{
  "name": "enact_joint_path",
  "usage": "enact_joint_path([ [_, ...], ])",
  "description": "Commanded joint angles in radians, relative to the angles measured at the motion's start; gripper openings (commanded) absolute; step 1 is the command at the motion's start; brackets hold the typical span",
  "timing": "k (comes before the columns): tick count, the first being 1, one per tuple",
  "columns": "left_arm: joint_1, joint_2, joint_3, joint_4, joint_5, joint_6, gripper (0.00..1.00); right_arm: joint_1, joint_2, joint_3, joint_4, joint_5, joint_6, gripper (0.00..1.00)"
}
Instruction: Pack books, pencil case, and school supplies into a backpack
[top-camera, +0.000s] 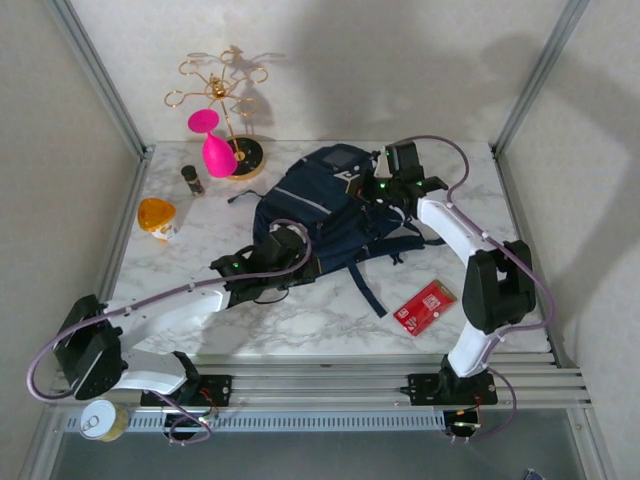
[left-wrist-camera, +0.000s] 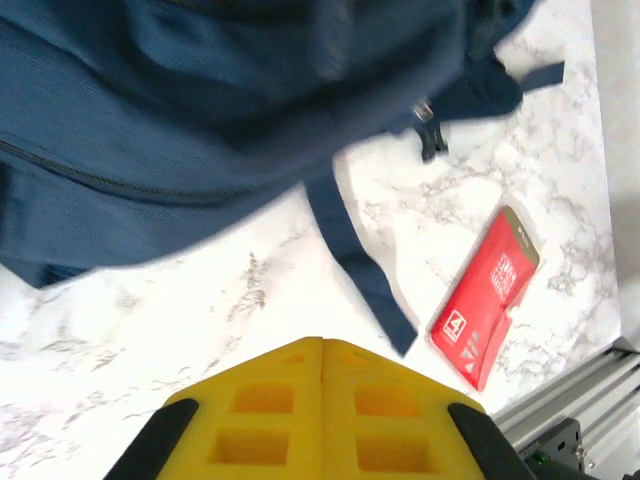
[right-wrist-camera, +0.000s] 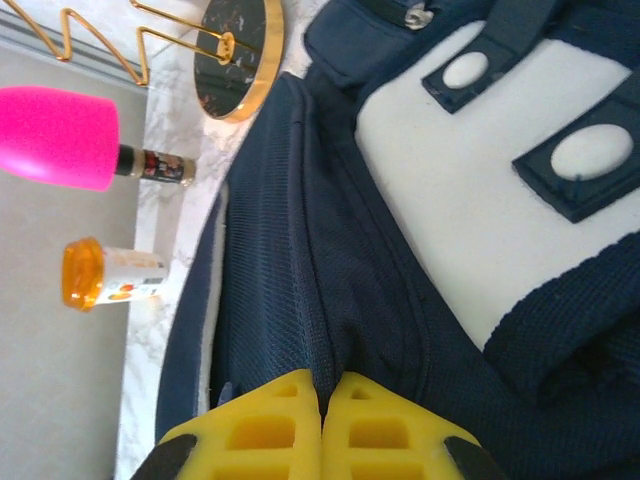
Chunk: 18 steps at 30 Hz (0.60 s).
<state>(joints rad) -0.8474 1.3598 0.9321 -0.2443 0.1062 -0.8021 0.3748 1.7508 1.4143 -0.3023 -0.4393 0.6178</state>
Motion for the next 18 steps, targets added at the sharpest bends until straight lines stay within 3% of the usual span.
enact_joint_path([
  [1,-0.005,0.067,0.099,-0.02,-0.048,0.038,0.0,0.001,-0.039,0.027,0.012,-0.03,-0.084,0.0],
  [3,-0.004,0.072,0.121,-0.034,-0.106,0.079,0.02,0.001,-0.072,-0.005,0.022,-0.041,-0.082,0.0],
  [5,0.012,0.068,0.123,-0.03,-0.154,0.143,0.18,0.0,-0.086,-0.015,0.007,-0.039,-0.084,0.0],
  [10,0.064,0.119,0.197,-0.072,-0.142,0.284,0.41,0.002,-0.092,-0.041,0.038,-0.068,-0.068,0.0],
  [18,0.068,0.266,0.347,-0.144,-0.173,0.387,0.41,0.001,-0.093,-0.04,0.044,-0.066,-0.071,0.0],
])
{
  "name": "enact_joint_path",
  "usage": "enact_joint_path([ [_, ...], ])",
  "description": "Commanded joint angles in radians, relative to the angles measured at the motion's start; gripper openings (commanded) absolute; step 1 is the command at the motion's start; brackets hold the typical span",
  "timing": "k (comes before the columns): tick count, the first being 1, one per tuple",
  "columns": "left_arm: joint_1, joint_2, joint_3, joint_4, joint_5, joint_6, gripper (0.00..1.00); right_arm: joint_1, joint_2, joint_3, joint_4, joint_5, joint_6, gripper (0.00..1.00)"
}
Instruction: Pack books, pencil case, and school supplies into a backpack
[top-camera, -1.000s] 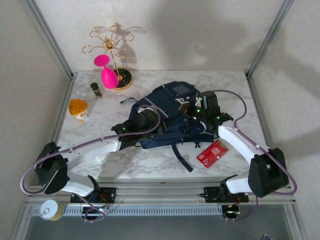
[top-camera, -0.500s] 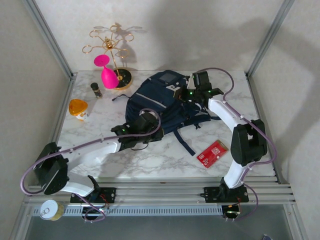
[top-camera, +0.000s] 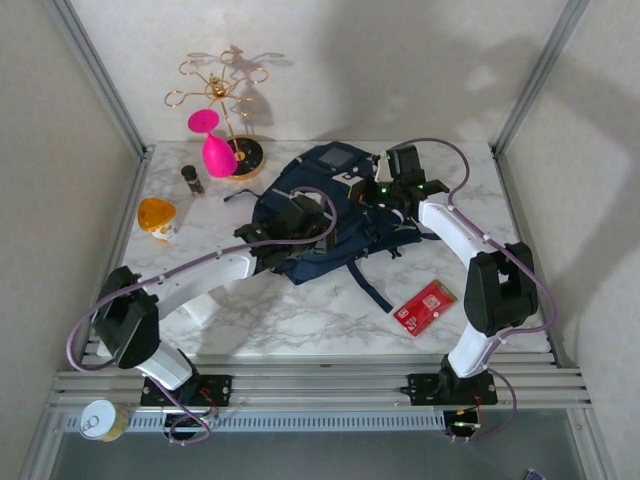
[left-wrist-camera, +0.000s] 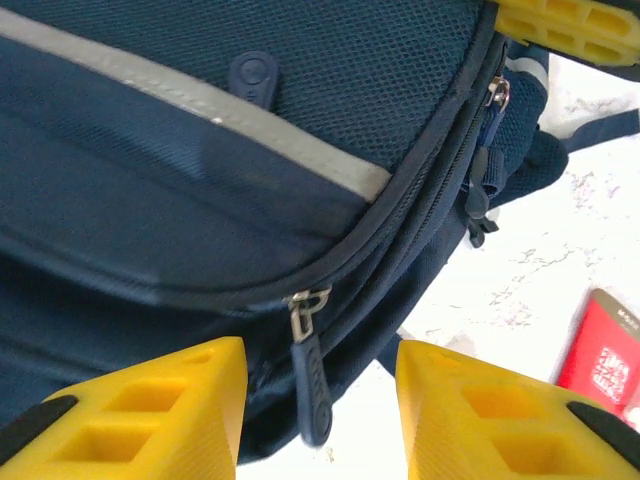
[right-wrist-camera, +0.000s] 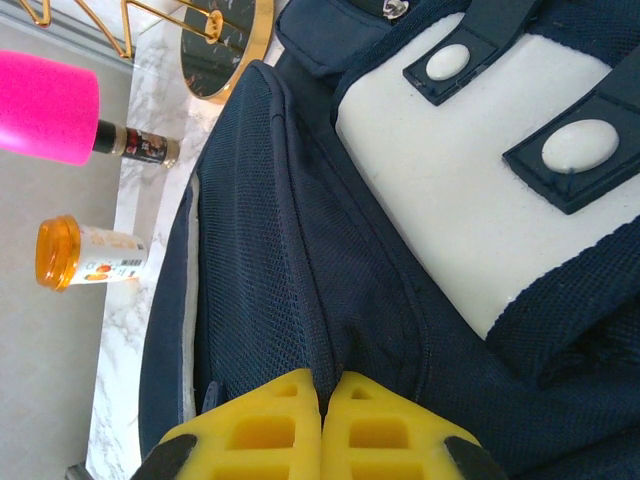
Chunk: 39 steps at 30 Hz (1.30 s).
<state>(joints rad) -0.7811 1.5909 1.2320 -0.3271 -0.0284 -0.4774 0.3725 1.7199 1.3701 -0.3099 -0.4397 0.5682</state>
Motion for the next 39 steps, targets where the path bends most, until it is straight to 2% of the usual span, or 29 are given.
enact_joint_path([
  [1,0.002,0.049,0.059,-0.069,-0.045,0.057,0.41,0.004,-0.06,0.005,0.049,-0.064,-0.024,0.0],
  [7,0.0,0.066,0.046,-0.054,-0.054,0.017,0.37,0.003,-0.056,0.006,0.047,-0.066,-0.029,0.0],
  [12,-0.004,0.093,0.036,0.014,0.045,0.038,0.34,0.004,-0.053,0.012,0.063,-0.074,-0.015,0.0],
  [16,-0.006,0.121,0.058,0.017,0.019,0.036,0.24,0.004,-0.05,0.02,0.064,-0.072,-0.014,0.0],
  [19,-0.006,0.125,0.063,0.023,0.031,0.049,0.12,-0.003,-0.051,0.014,0.065,-0.061,-0.015,0.0],
  [23,-0.003,0.106,0.05,0.005,0.005,0.063,0.0,-0.021,-0.046,-0.005,0.098,-0.101,0.023,0.0],
  [26,0.002,0.106,0.098,0.014,0.042,0.029,0.0,-0.029,-0.042,-0.023,0.111,-0.102,0.074,0.0],
  [27,-0.003,0.111,0.117,0.024,0.058,0.027,0.0,-0.021,-0.052,-0.034,0.122,-0.102,0.094,0.06],
  [28,-0.008,0.115,0.133,0.025,0.056,0.018,0.0,-0.013,-0.065,-0.046,0.128,-0.097,0.108,0.24],
  [29,-0.012,0.119,0.145,0.019,0.053,0.01,0.0,-0.004,-0.08,-0.057,0.128,-0.09,0.119,0.36],
  [30,-0.012,0.124,0.156,0.015,0.054,0.005,0.0,0.0,-0.102,-0.079,0.122,-0.075,0.143,0.42],
  [33,-0.012,0.127,0.151,0.017,0.059,-0.007,0.0,0.004,-0.198,-0.219,0.203,-0.078,0.275,0.54],
  [35,-0.013,0.127,0.144,0.019,0.068,-0.015,0.0,0.027,-0.259,-0.303,0.266,-0.064,0.36,0.58],
  [39,-0.022,0.119,0.129,0.062,0.102,-0.03,0.0,0.088,-0.304,-0.398,0.349,-0.003,0.493,0.54],
])
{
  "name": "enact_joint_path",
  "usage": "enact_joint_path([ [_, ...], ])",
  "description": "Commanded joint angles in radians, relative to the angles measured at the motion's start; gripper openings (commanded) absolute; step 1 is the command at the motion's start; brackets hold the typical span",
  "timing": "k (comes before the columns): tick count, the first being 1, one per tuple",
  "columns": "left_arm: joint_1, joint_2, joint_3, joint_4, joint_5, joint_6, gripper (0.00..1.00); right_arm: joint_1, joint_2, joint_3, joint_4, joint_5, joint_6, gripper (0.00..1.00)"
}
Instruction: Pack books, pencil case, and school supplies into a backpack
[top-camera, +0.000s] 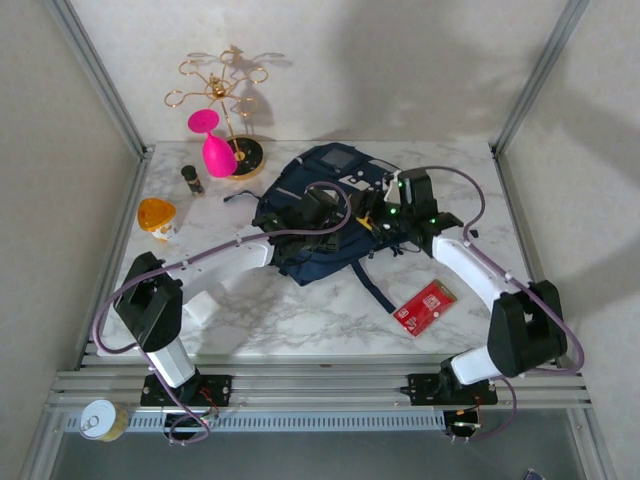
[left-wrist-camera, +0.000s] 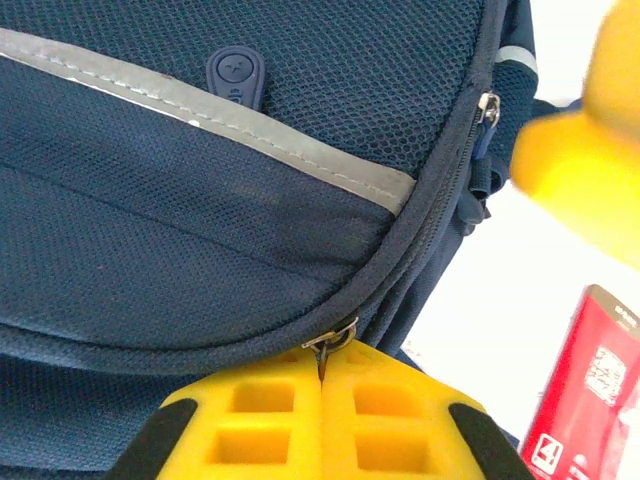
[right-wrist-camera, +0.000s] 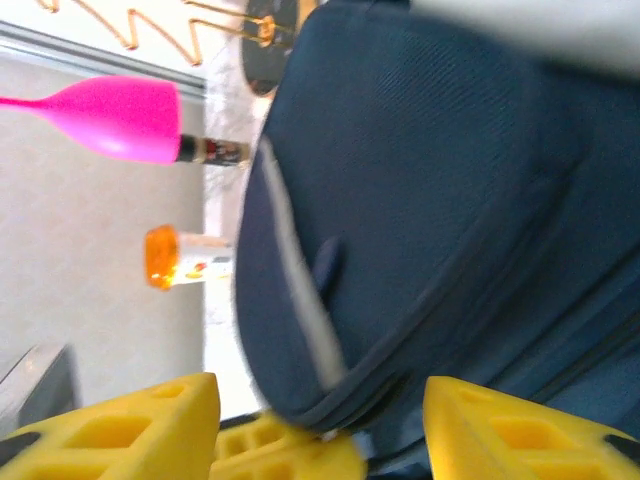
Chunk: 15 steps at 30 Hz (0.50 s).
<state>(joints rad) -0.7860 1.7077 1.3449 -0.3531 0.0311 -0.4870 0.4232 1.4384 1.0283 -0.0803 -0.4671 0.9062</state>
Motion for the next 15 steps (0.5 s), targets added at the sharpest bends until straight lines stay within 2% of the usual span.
enact_joint_path([
  [1,-0.02,0.001,0.015,0.092,0.044,-0.023,0.0,0.048,-0.02,-0.064,0.139,0.04,0.174,0.53],
  [6,-0.032,0.01,0.022,0.081,0.04,-0.025,0.0,0.062,0.046,-0.07,0.215,0.083,0.242,0.43],
  [10,-0.033,-0.003,0.007,0.084,0.039,-0.025,0.0,0.063,0.043,-0.107,0.253,0.152,0.271,0.37],
  [12,-0.033,-0.014,-0.009,0.09,0.038,-0.025,0.0,0.061,0.062,-0.103,0.245,0.153,0.271,0.36],
  [15,-0.033,-0.021,-0.021,0.092,0.034,-0.027,0.0,0.06,0.061,-0.131,0.255,0.193,0.289,0.41],
])
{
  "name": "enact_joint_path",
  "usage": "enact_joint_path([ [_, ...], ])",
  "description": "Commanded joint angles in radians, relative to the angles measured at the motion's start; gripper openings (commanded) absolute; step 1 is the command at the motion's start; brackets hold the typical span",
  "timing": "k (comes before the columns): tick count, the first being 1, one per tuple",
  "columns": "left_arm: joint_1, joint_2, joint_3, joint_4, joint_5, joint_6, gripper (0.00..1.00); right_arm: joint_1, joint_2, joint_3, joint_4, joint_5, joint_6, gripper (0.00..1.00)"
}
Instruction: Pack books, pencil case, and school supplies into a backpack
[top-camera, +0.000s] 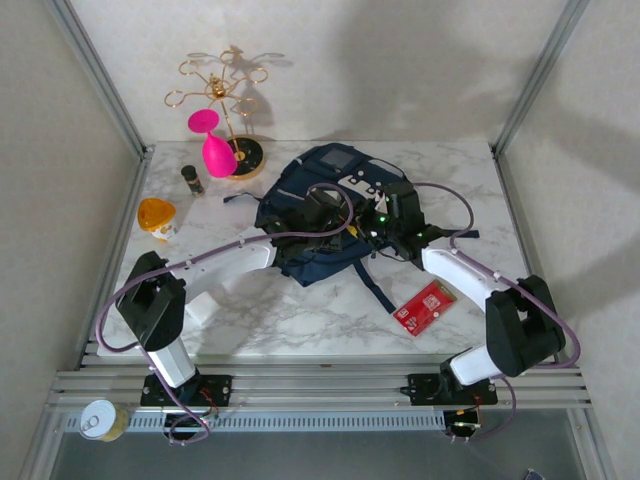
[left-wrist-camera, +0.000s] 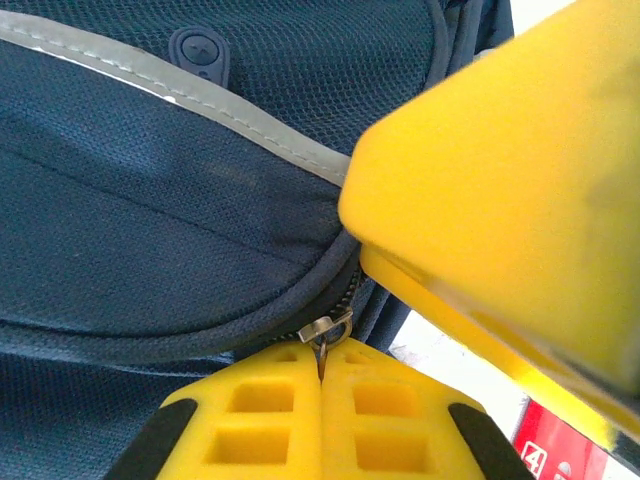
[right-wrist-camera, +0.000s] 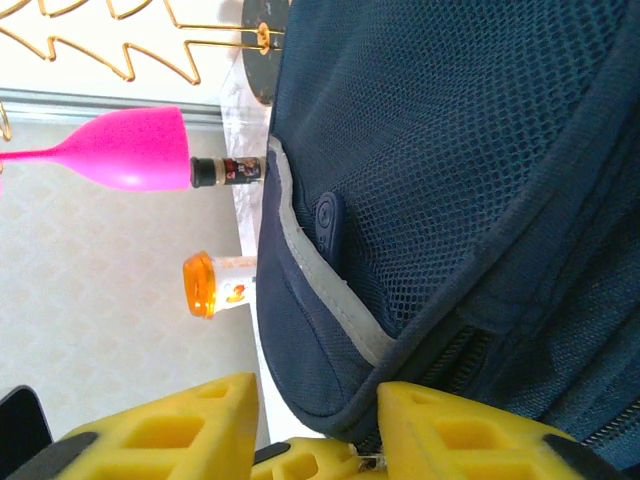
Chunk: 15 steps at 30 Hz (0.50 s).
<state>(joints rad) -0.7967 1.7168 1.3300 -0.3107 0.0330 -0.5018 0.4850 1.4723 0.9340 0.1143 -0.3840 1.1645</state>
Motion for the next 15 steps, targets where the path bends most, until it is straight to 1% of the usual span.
enact_joint_path([
  [1,-0.022,-0.03,-0.009,0.054,0.038,-0.014,0.0,0.0,0.027,-0.048,0.081,0.115,0.046,0.42],
  [5,-0.022,-0.025,-0.009,0.055,0.04,-0.015,0.0,0.007,0.058,-0.028,0.094,0.108,0.067,0.42],
  [7,-0.022,-0.027,-0.006,0.052,0.038,-0.014,0.0,0.014,0.048,-0.025,0.058,0.148,0.056,0.46],
  [8,-0.022,-0.029,-0.006,0.051,0.036,-0.013,0.0,0.015,0.029,-0.04,0.046,0.166,0.054,0.49],
  [11,-0.022,-0.035,-0.012,0.05,0.026,-0.009,0.0,0.011,-0.055,-0.111,0.046,0.237,0.056,0.51],
  [13,-0.022,-0.03,-0.011,0.046,0.028,-0.006,0.0,0.007,-0.07,-0.126,0.046,0.229,0.062,0.54],
  [15,-0.022,-0.026,-0.012,0.047,0.033,-0.004,0.0,0.013,-0.042,-0.122,0.065,0.197,0.069,0.56],
])
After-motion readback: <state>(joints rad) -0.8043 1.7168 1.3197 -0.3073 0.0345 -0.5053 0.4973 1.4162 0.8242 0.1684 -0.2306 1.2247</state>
